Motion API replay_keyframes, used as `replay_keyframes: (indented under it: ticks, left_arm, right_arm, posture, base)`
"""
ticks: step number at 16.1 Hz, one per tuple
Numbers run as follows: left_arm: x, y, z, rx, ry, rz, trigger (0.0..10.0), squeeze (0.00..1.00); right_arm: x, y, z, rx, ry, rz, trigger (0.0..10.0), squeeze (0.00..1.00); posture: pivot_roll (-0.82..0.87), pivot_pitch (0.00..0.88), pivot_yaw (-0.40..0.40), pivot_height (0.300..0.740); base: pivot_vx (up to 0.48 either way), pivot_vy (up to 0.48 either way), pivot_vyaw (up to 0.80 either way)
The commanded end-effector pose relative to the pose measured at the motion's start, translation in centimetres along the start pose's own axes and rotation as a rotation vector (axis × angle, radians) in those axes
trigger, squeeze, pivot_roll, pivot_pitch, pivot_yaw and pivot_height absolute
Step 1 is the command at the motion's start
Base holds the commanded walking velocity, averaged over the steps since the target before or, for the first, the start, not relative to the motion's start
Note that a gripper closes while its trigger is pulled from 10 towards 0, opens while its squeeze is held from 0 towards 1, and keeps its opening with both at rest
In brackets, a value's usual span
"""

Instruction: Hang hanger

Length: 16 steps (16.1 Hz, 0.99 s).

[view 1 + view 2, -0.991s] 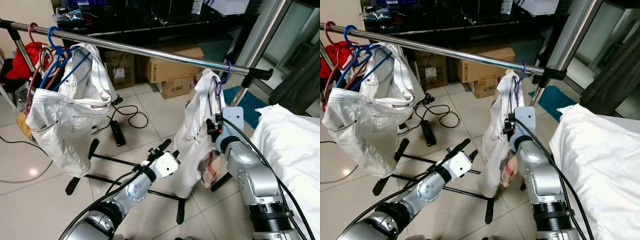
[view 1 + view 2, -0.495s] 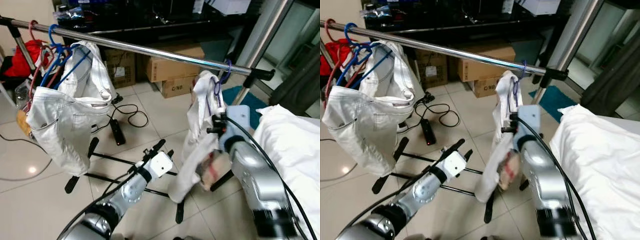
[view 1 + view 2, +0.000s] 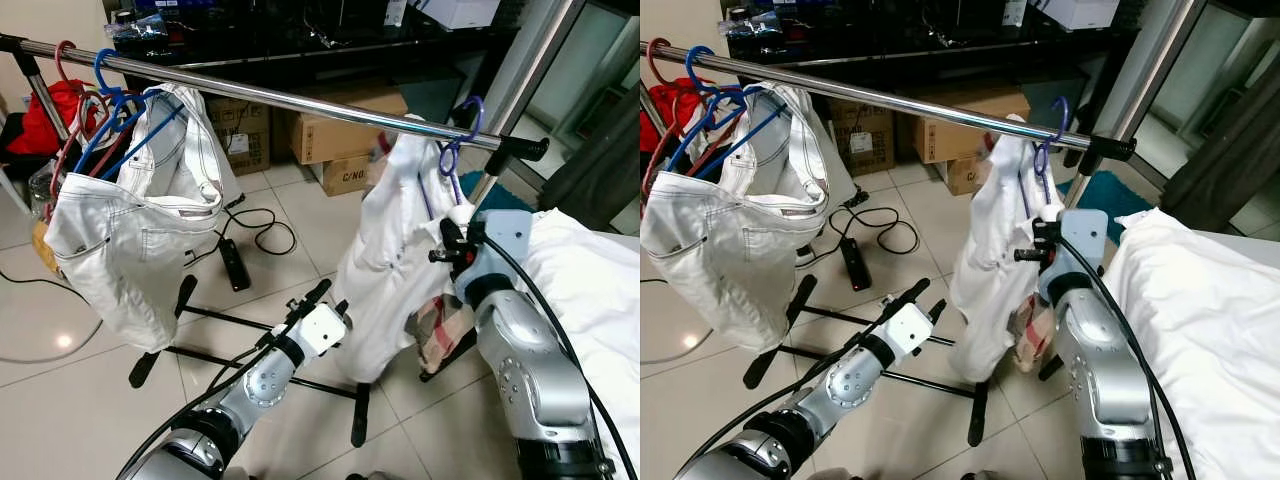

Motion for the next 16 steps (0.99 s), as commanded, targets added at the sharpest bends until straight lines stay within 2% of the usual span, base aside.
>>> replay_keyframes:
  ticks: [1,2,4,6,10,12,14,16]
  left_arm:
    - [0.2,-0.2,0.7,-0.035,0.003,0.0,10.0,0.0]
    - [0.2,-0.1,0.6,-0.037,0.004,0.002,10.0,0.0]
    - [0.4,0.6,0.4,-0.045,0.022,0.016,10.0,0.0]
    - [0.8,1.0,0.1,-0.049,0.032,0.029,10.0,0.0]
    - [2.6,0.9,0.4,-0.064,0.06,0.099,10.0,0.0]
    - [4.4,0.8,0.1,-0.054,0.093,0.16,10.0,0.0]
    - [5.2,0.7,0.0,-0.046,0.1,0.18,10.0,0.0]
    - [5.6,0.4,0.1,-0.047,0.089,0.18,10.0,0.0]
  right_arm:
    - [-0.6,0.8,0.3,-0.015,0.022,0.008,0.0,0.0]
    - [-0.9,1.2,-0.1,0.0,0.034,0.008,0.0,0.0]
    - [-2.6,2.6,-1.6,0.058,0.073,-0.003,0.0,0.0]
    - [-3.2,2.7,-1.6,0.052,0.101,0.001,0.0,0.0]
    - [-2.8,3.6,-1.8,0.028,0.209,0.135,0.0,0.0]
    - [-3.0,4.2,-2.3,0.044,0.313,0.236,0.0,0.0]
    - [-2.8,4.2,-2.7,0.056,0.364,0.276,0.0,0.0]
    - [-2.1,3.7,-2.6,0.039,0.331,0.295,0.0,0.0]
  posture:
    - [0.02,0.035,-0.054,0.74]
    - [0.02,0.035,-0.054,0.74]
    - [0.01,0.044,-0.048,0.74]
    - [0.01,0.044,-0.045,0.74]
    - [0.01,0.033,-0.045,0.74]
    - [0.01,0.028,-0.045,0.74]
    - [0.01,0.028,-0.045,0.74]
    - [0.01,0.022,-0.047,0.74]
  base:
    - [0.0,0.0,0.0]
    - [0.0,0.0,0.0]
    - [0.0,0.0,0.0]
    - [0.0,0.0,0.0]
    - [0.0,0.0,0.0]
    - [0.0,0.0,0.0]
    - [0.0,0.0,0.0]
    - [0.0,0.0,0.0]
Point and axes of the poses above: a point about 5 cm out from each wrist's last joint towards the gripper, its own y axis pointing back from the gripper into the wrist, its own z axis along the axis of the wrist's last joint, x = y × z, the point moved 5 cm from there along -y, pointing out of the wrist towards the gripper, and after that the axes turned 11 degrees about -y, right-handed, at the moved point
